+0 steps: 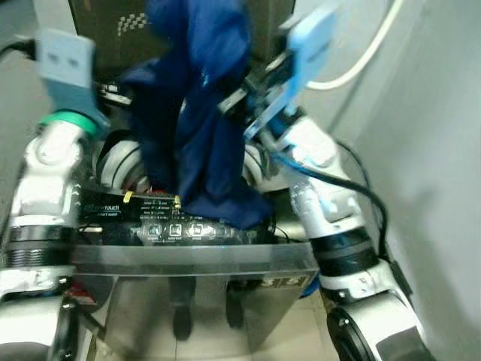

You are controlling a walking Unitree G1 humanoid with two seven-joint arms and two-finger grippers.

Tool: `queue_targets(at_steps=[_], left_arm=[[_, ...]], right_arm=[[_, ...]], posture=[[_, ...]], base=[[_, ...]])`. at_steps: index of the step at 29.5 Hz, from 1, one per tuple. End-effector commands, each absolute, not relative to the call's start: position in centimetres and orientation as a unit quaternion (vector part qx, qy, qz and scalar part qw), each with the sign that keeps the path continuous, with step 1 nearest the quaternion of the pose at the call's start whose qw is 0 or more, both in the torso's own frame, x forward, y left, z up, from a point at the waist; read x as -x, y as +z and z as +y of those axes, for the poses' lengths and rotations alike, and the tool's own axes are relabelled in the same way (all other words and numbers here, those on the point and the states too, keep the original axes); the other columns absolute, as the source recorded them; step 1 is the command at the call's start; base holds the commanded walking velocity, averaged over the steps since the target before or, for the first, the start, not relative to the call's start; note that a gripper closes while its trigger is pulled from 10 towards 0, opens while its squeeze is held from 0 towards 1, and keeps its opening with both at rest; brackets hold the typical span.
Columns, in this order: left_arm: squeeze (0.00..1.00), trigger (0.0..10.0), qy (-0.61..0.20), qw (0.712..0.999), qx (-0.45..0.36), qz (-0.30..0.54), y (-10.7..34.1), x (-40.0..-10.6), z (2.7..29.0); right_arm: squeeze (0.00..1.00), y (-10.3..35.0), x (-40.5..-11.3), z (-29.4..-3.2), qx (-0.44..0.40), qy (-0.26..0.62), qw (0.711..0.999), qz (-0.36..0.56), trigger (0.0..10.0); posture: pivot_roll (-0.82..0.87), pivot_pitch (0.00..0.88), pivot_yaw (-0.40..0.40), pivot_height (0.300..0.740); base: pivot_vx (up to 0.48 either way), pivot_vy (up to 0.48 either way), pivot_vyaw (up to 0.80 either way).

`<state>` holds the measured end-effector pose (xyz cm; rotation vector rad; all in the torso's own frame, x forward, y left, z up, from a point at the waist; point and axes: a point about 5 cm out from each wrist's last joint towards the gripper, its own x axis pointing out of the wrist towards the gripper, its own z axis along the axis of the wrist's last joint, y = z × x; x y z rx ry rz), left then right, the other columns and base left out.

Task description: Clothes washing

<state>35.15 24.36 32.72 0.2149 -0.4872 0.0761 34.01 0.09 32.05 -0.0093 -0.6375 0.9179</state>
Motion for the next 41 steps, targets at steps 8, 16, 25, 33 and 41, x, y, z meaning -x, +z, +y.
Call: queue_targets(at_steps=[8, 16, 25, 33, 41], left_arm=[[0.00, 10.0, -0.006, 0.971, -0.105, -0.213, 29.7, -34.4, 23.2], [0.00, 10.0, -0.142, 0.965, -0.094, -0.200, 27.8, -30.9, 19.3], [0.00, 10.0, -0.188, 0.961, -0.085, -0.187, 27.4, -28.8, 17.8], [0.00, 10.0, -0.237, 0.952, -0.098, -0.169, 27.6, -27.4, 17.8], [0.00, 10.0, -0.295, 0.940, -0.101, -0.141, 27.3, -25.7, 16.9]], right_arm=[[0.00, 29.6, -36.9, 2.3, 0.140, 0.307, 0.908, -0.248, 10.0], [1.00, 30.1, -38.7, -0.9, 0.142, 0.199, 0.937, -0.251, 10.0], [1.00, 29.5, -38.6, -2.4, 0.212, 0.291, 0.902, -0.237, 10.0], [0.00, 25.6, -38.1, -4.7, 0.295, 0.420, 0.847, -0.141, 10.0], [0.00, 24.8, -38.4, -6.6, 0.325, 0.405, 0.846, -0.116, 10.0]], posture=[[0.15, 0.055, -0.060, 0.733], [0.14, 0.054, -0.024, 0.733], [0.14, 0.048, -0.004, 0.733], [0.13, 0.037, 0.012, 0.733], [0.13, 0.037, 0.018, 0.733]], base=[[0.000, 0.000, 0.00], [0.000, 0.000, 0.00], [0.000, 0.000, 0.00], [0.000, 0.000, 0.00], [0.000, 0.000, 0.00]])
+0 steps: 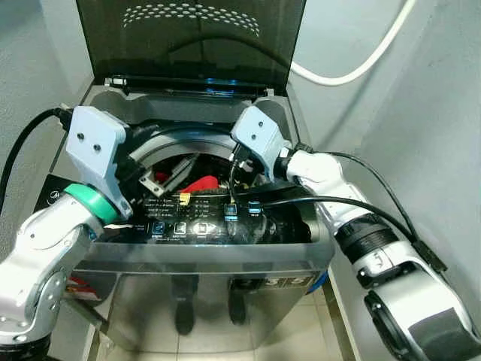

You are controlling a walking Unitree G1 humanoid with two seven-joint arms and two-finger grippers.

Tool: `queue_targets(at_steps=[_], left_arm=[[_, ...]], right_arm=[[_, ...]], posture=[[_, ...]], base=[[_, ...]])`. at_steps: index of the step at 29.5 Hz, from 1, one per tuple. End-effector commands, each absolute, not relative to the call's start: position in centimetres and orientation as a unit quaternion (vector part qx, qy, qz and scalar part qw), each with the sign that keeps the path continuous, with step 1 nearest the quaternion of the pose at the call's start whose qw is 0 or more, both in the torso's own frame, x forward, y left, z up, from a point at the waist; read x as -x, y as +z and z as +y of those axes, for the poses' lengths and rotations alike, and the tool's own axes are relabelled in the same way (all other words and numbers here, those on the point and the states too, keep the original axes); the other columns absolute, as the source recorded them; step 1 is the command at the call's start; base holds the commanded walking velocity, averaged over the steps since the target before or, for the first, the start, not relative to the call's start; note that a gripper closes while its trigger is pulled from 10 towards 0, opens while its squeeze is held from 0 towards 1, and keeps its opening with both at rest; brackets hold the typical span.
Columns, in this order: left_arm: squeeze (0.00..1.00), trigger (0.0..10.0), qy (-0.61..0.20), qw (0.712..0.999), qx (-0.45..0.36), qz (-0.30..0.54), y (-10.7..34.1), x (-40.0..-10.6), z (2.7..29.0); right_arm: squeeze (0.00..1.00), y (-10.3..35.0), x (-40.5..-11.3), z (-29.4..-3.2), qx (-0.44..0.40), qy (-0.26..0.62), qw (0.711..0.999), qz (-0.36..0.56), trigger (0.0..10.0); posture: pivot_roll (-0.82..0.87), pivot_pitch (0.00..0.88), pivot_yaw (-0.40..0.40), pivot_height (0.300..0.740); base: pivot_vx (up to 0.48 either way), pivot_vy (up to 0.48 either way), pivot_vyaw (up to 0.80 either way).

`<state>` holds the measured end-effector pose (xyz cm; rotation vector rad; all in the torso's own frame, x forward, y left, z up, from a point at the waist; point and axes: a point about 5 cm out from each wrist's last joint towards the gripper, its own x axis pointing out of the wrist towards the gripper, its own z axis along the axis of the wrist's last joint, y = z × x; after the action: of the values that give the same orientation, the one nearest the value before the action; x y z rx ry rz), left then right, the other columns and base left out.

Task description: Clothes washing

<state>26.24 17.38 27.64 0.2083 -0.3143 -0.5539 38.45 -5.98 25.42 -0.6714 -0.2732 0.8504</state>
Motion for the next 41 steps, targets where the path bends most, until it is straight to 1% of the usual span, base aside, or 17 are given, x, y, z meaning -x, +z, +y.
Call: queue_targets(at_steps=[1, 6, 10, 12, 13, 16, 17, 18, 20, 22, 24, 26, 27, 29, 30, 32, 41], left_arm=[[0.00, 10.0, -0.300, 0.938, -0.102, -0.138, 27.3, -25.6, 16.8], [0.00, 10.0, -0.302, 0.938, -0.102, -0.136, 27.3, -25.5, 16.8], [0.00, 10.0, -0.301, 0.938, -0.094, -0.142, 27.5, -25.6, 16.4], [0.00, 10.0, -0.301, 0.938, -0.094, -0.142, 27.5, -25.6, 16.4], [0.00, 10.0, -0.298, 0.939, -0.092, -0.145, 27.7, -25.7, 16.3], [0.00, 10.0, -0.290, 0.941, -0.088, -0.149, 27.9, -26.0, 16.2], [0.00, 10.0, -0.275, 0.945, -0.087, -0.155, 28.0, -26.4, 16.3], [0.00, 10.0, -0.258, 0.949, -0.086, -0.160, 28.2, -26.8, 16.4], [0.00, 10.0, -0.258, 0.949, -0.086, -0.160, 28.2, -26.8, 16.4], [0.00, 10.0, -0.230, 0.955, -0.081, -0.168, 28.4, -27.3, 16.7], [0.00, 10.0, -0.151, 0.968, -0.069, -0.189, 29.1, -28.8, 17.6], [0.00, 10.0, -0.151, 0.968, -0.069, -0.189, 29.1, -28.8, 17.6], [0.00, 10.0, -0.116, 0.971, -0.065, -0.197, 29.4, -29.5, 18.0], [0.00, 10.0, -0.116, 0.971, -0.065, -0.197, 29.4, -29.5, 18.0], [0.00, 10.0, -0.089, 0.973, -0.061, -0.204, 29.5, -30.3, 18.2], [0.00, 10.0, -0.072, 0.973, -0.063, -0.208, 29.4, -31.0, 18.0], [0.00, 10.0, -0.060, 0.976, -0.062, -0.200, 28.7, -31.8, 17.6]], right_arm=[[0.00, 25.0, -38.3, -7.1, 0.325, 0.408, 0.846, -0.115, 10.0], [0.00, 25.8, -38.0, -8.3, 0.316, 0.413, 0.845, -0.123, 10.0], [0.00, 31.3, -36.7, -11.0, 0.197, 0.361, 0.875, -0.256, 10.0], [0.00, 31.3, -36.7, -11.0, 0.197, 0.361, 0.875, -0.256, 10.0], [0.00, 32.7, -36.3, -12.0, 0.157, 0.329, 0.883, -0.296, 10.0], [0.00, 33.6, -35.9, -12.9, 0.116, 0.288, 0.893, -0.325, 10.0], [0.00, 33.6, -35.3, -13.8, 0.082, 0.246, 0.902, -0.344, 10.0], [0.00, 33.2, -34.8, -14.3, 0.067, 0.210, 0.909, -0.353, 10.0], [0.00, 33.2, -34.8, -14.3, 0.067, 0.210, 0.909, -0.353, 10.0], [0.00, 32.1, -34.3, -14.6, 0.042, 0.174, 0.921, -0.347, 10.0], [0.00, 28.4, -33.2, -15.1, -0.002, 0.097, 0.946, -0.308, 10.0], [0.00, 28.4, -33.2, -15.1, -0.002, 0.097, 0.946, -0.308, 10.0], [0.00, 26.3, -32.8, -15.3, -0.026, 0.056, 0.959, -0.278, 10.0], [0.00, 26.3, -32.8, -15.3, -0.026, 0.056, 0.959, -0.278, 10.0], [0.00, 24.2, -32.5, -15.5, -0.046, 0.023, 0.967, -0.249, 10.0], [0.00, 22.7, -32.3, -15.7, -0.052, 0.009, 0.973, -0.227, 10.0], [0.00, 22.1, -32.7, -15.7, -0.052, 0.016, 0.975, -0.216, 10.0]], posture=[[0.13, 0.037, 0.018, 0.733], [0.15, 0.043, 0.020, 0.733], [0.15, 0.047, 0.024, 0.733], [0.15, 0.047, 0.024, 0.733], [0.14, 0.045, 0.028, 0.733], [0.14, 0.044, 0.031, 0.733], [0.14, 0.041, 0.034, 0.733], [0.14, 0.039, 0.035, 0.733], [0.14, 0.039, 0.035, 0.733], [0.14, 0.030, 0.035, 0.733], [0.14, 0.016, 0.029, 0.733], [0.14, 0.016, 0.029, 0.733], [0.14, 0.016, 0.029, 0.733], [0.14, 0.016, 0.029, 0.733], [0.14, 0.014, 0.026, 0.733], [0.11, 0.000, 0.036, 0.733], [0.10, 0.000, 0.023, 0.733]], base=[[0.000, 0.000, 0.00], [0.000, 0.000, 0.00], [0.000, 0.000, 0.00], [0.000, 0.000, 0.00], [0.000, 0.000, 0.00], [0.000, 0.000, 0.00], [0.000, 0.000, 0.00], [0.000, 0.000, 0.00], [0.000, 0.000, 0.00], [0.000, 0.000, 0.00], [0.000, 0.000, 0.00], [0.000, 0.000, 0.00], [0.000, 0.000, 0.00], [0.000, 0.000, 0.00], [0.000, 0.000, 0.00], [0.000, 0.000, 0.00], [0.000, 0.000, 0.00]])
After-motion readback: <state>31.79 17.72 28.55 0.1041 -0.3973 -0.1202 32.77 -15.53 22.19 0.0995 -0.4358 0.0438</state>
